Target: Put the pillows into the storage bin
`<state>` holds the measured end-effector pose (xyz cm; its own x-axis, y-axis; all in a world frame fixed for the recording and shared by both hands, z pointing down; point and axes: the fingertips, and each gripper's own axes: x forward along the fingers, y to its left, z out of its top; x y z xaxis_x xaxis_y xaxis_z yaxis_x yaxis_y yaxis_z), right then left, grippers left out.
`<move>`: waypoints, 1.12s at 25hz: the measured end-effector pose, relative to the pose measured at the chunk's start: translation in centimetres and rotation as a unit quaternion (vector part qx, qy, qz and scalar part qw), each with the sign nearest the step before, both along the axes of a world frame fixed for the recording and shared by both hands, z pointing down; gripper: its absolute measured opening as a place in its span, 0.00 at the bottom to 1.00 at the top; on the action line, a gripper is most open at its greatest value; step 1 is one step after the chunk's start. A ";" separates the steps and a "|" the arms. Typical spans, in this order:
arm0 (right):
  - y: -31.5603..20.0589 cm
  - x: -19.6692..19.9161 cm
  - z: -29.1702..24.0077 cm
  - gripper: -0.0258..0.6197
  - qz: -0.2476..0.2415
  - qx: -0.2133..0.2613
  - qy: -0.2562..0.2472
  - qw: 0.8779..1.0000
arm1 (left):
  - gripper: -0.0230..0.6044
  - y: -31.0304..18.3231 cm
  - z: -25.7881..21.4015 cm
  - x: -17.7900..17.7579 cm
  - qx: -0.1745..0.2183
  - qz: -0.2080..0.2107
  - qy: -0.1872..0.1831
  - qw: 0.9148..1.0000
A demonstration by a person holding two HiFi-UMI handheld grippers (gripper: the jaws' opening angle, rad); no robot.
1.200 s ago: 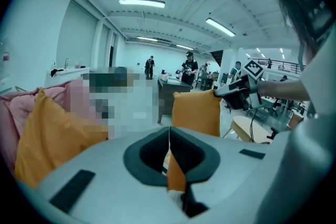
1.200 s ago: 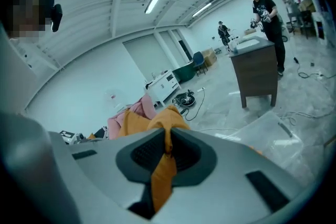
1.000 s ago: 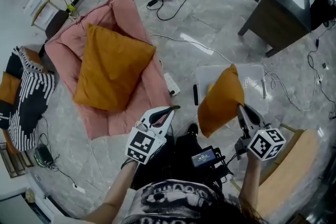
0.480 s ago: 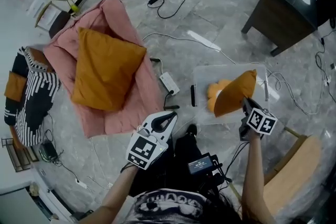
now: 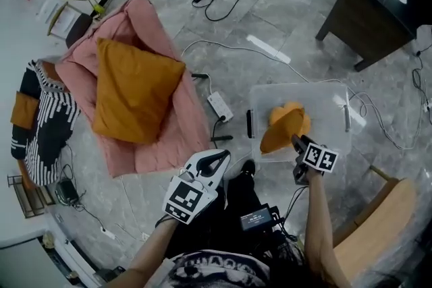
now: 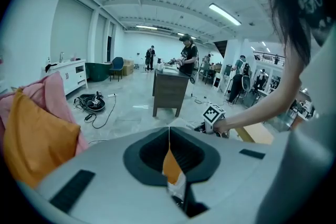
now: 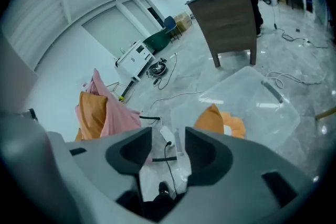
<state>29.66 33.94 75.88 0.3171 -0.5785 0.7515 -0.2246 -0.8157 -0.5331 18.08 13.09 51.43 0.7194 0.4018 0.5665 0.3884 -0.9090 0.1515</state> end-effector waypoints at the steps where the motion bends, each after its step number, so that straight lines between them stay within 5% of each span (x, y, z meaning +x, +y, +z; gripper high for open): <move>1: -0.3 -0.2 -0.4 0.35 -0.013 0.003 0.004 1.000 | 0.06 0.0 0.0 0.2 0.000 -0.003 0.003 1.000; 17: -6.9 -0.1 -11.5 0.35 -0.126 0.053 0.133 0.982 | 0.06 -3.2 -2.0 0.0 0.007 -0.038 0.034 0.999; 28: -23.1 -2.3 -17.5 0.35 -0.200 0.082 0.178 0.960 | 0.06 -16.7 -2.5 -5.3 -0.004 -0.115 0.044 0.992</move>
